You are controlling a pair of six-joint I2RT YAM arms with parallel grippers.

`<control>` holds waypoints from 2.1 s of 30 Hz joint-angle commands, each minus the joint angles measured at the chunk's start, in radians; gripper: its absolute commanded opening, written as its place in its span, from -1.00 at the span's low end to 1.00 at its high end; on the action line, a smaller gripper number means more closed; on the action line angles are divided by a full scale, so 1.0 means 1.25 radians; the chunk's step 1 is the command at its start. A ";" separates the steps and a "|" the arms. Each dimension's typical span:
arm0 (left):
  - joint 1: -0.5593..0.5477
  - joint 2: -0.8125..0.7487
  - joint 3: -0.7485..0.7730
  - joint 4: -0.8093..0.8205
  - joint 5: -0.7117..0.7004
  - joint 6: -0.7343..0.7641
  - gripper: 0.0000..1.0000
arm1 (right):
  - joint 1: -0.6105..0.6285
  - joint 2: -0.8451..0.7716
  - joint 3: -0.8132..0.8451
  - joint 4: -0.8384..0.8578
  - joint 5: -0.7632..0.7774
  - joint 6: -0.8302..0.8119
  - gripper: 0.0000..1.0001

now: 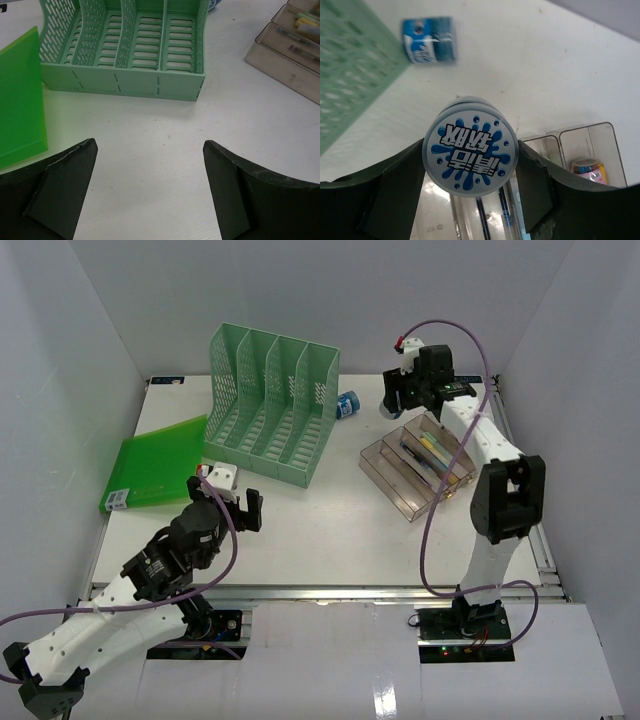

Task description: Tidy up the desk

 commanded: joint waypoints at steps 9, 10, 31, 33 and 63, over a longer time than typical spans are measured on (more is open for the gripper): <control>0.003 -0.015 -0.001 0.016 -0.002 0.010 0.96 | 0.006 -0.226 -0.293 0.094 -0.311 -0.095 -0.85; 0.002 -0.015 -0.001 0.017 -0.001 0.010 0.96 | 0.006 -0.226 -0.304 0.093 -0.310 -0.099 -0.85; 0.002 -0.035 -0.002 0.018 0.004 0.010 0.96 | 0.005 -0.147 -0.311 0.066 -0.209 -0.143 -0.72; 0.002 -0.036 -0.002 0.019 0.004 0.010 0.96 | 0.005 -0.142 -0.307 0.065 -0.196 -0.147 -0.64; 0.003 -0.028 -0.005 0.018 -0.021 0.015 0.96 | 0.037 0.101 0.038 0.073 -0.304 -0.185 0.80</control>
